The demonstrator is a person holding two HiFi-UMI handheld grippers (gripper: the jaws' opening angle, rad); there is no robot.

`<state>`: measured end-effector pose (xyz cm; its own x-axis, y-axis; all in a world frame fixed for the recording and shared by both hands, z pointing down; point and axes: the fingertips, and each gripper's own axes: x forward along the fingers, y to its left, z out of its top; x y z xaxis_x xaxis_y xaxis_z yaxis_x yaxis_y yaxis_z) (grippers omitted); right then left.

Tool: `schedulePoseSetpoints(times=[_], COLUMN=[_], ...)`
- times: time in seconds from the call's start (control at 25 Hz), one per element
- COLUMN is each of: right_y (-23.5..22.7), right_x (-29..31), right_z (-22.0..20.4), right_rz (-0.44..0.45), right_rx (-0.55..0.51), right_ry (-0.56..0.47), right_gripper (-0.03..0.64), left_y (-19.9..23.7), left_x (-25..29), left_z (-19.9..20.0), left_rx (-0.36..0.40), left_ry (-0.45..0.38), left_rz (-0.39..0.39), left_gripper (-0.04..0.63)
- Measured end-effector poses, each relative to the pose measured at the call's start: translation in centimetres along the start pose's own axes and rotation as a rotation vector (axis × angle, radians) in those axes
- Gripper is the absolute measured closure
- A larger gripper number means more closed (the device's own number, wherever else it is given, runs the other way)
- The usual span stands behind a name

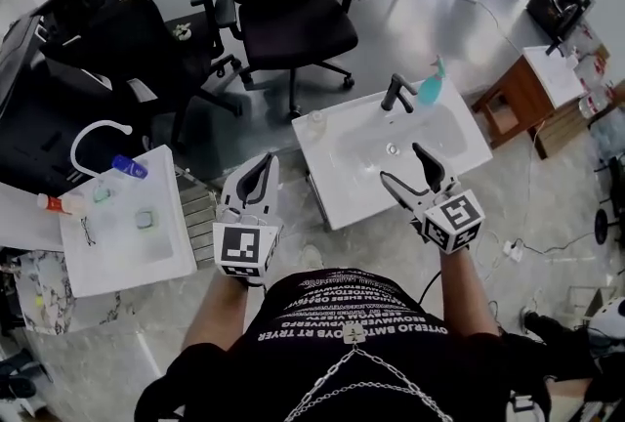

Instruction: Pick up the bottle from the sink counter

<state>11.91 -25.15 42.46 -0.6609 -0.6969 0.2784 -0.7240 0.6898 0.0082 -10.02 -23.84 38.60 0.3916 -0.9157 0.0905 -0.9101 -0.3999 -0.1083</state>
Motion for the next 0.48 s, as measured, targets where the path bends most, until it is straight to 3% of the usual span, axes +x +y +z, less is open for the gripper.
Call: schedulePoseSetpoints(times=[0.48], right_y=[-1.4], right_x=[3.9], right_z=[-0.5], right_rz=[-0.042], right_rx=[0.014], right_ry=[0.035], right_gripper=[0.270], left_y=[2.7], left_x=[4.5], left_z=[0.4], left_rx=[0.025], left_ry=[-0.018], left_rz=[-0.074], left_gripper=[0.591])
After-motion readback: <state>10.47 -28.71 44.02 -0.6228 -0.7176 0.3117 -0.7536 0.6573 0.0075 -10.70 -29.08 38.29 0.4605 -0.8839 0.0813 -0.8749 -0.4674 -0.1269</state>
